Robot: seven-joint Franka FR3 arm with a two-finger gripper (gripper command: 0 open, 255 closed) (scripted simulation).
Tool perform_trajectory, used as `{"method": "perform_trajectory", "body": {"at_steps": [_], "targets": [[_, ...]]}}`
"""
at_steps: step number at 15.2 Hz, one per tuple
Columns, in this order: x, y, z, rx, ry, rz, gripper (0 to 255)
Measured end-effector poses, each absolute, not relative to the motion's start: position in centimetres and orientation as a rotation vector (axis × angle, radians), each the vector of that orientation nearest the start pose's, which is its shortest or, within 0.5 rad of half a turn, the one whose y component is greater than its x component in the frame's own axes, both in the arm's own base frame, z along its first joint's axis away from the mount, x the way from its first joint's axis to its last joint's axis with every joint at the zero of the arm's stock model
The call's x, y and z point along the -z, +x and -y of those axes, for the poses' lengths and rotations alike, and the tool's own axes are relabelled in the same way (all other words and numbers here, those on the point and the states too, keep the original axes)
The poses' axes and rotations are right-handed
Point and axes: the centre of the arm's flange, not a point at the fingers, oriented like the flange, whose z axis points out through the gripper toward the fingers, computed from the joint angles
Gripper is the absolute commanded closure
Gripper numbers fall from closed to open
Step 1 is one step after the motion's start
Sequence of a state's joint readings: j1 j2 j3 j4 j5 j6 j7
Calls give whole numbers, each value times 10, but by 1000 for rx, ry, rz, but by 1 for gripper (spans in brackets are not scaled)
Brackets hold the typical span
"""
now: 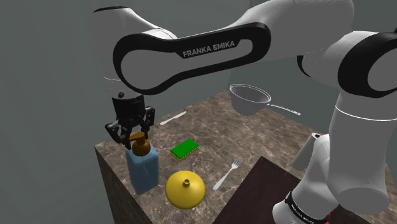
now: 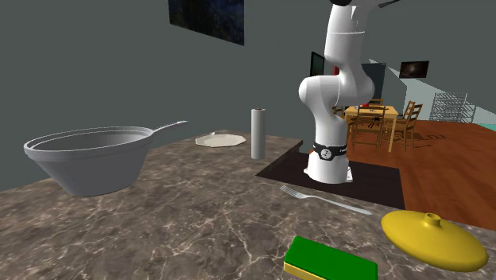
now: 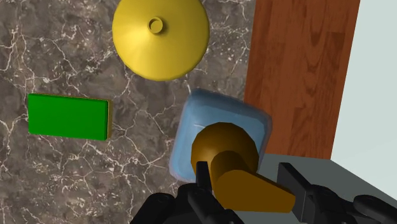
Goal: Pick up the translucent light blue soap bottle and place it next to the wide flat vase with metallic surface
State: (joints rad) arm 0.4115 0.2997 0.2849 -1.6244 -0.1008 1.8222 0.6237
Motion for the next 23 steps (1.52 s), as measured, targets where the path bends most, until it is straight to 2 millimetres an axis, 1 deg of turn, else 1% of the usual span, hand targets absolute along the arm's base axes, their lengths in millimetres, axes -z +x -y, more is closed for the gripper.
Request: {"method": "perform_trajectory", "body": {"at_steps": [5,6,12,13,16,17,19,23], "targets": [[-445,504,-389,-99,-3201,150,255],[-445,504,-389,-99,-3201,150,0],[-445,504,-389,-98,-3201,150,0],[-450,505,-388,-98,-3201,150,0],[-482,508,-391,-97,-3200,150,0],[-488,507,-392,-97,-3200,150,0],[-494,507,-392,-97,-3200,150,0],[-495,507,-392,-98,-3201,150,0]]}}
